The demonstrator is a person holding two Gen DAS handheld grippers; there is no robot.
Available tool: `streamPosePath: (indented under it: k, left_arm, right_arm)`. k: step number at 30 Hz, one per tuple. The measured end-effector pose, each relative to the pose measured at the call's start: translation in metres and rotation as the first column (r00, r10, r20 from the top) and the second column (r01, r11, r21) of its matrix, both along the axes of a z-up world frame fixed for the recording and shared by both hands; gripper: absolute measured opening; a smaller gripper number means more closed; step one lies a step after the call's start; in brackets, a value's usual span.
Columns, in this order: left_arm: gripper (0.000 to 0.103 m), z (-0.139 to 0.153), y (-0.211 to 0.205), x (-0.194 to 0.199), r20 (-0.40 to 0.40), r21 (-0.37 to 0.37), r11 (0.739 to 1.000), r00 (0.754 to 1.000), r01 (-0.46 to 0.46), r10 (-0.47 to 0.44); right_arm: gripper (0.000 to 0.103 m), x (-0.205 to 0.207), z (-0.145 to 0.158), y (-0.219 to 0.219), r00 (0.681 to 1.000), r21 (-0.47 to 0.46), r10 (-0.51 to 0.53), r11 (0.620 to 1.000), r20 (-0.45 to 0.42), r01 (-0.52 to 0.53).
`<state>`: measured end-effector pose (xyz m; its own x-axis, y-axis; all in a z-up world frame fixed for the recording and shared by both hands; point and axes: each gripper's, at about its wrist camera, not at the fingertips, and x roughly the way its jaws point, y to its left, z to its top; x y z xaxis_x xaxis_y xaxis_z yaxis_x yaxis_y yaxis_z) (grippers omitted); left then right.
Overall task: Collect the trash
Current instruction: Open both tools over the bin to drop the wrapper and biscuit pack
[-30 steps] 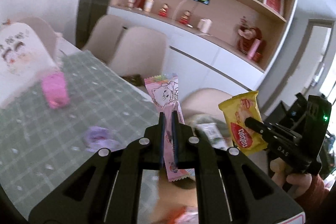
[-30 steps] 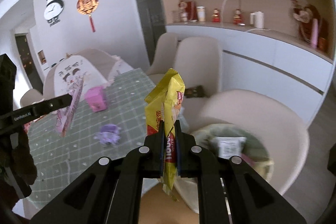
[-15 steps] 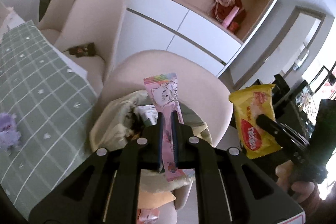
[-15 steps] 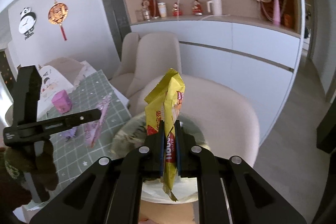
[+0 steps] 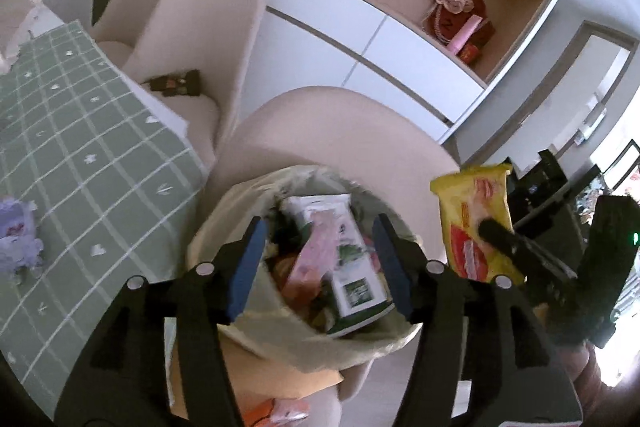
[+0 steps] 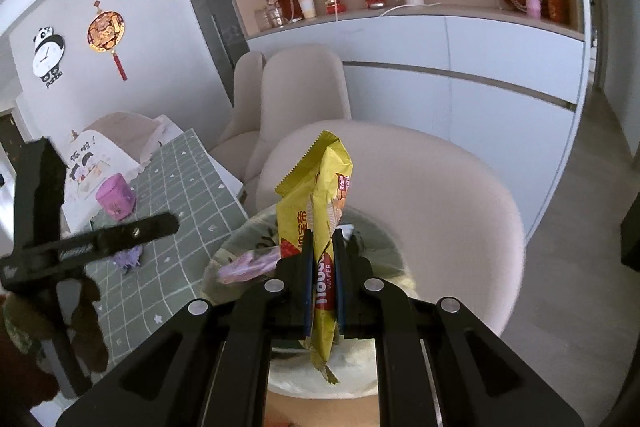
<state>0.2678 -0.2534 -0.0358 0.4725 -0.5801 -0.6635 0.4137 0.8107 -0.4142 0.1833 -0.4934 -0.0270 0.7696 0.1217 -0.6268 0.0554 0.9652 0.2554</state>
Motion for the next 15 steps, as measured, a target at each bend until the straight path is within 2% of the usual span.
streamPosePath:
  k: [6,10,12,14,15]
  left_arm:
    - [0.067,0.011,0.053,-0.023,0.030,0.052,0.994,0.995,-0.100,0.099]
    - [0.078,0.012,0.092,-0.038,0.047,0.099,0.986,0.990,-0.135,0.131]
    - [0.079,0.010,0.114,-0.044,0.065,0.129,0.980,0.987,-0.154,0.147]
    - [0.079,0.009,0.135,-0.051,0.094,0.156,0.971,0.981,-0.181,0.167]
    - [0.079,0.009,0.144,-0.054,0.108,0.169,0.966,0.978,-0.195,0.178]
  right_arm:
    - [0.010,0.026,-0.010,0.024,0.999,0.060,0.013,0.998,-0.035,-0.011]
    - [0.011,0.036,-0.020,0.042,0.999,0.102,0.000,0.995,-0.033,0.004]
    - [0.012,0.040,-0.029,0.050,0.999,0.124,-0.006,0.992,-0.053,0.013]
    - [0.027,0.041,-0.037,0.056,0.995,0.112,-0.034,0.993,-0.097,0.045]
    - [0.031,0.039,-0.040,0.061,0.992,0.089,-0.057,0.994,-0.116,0.068]
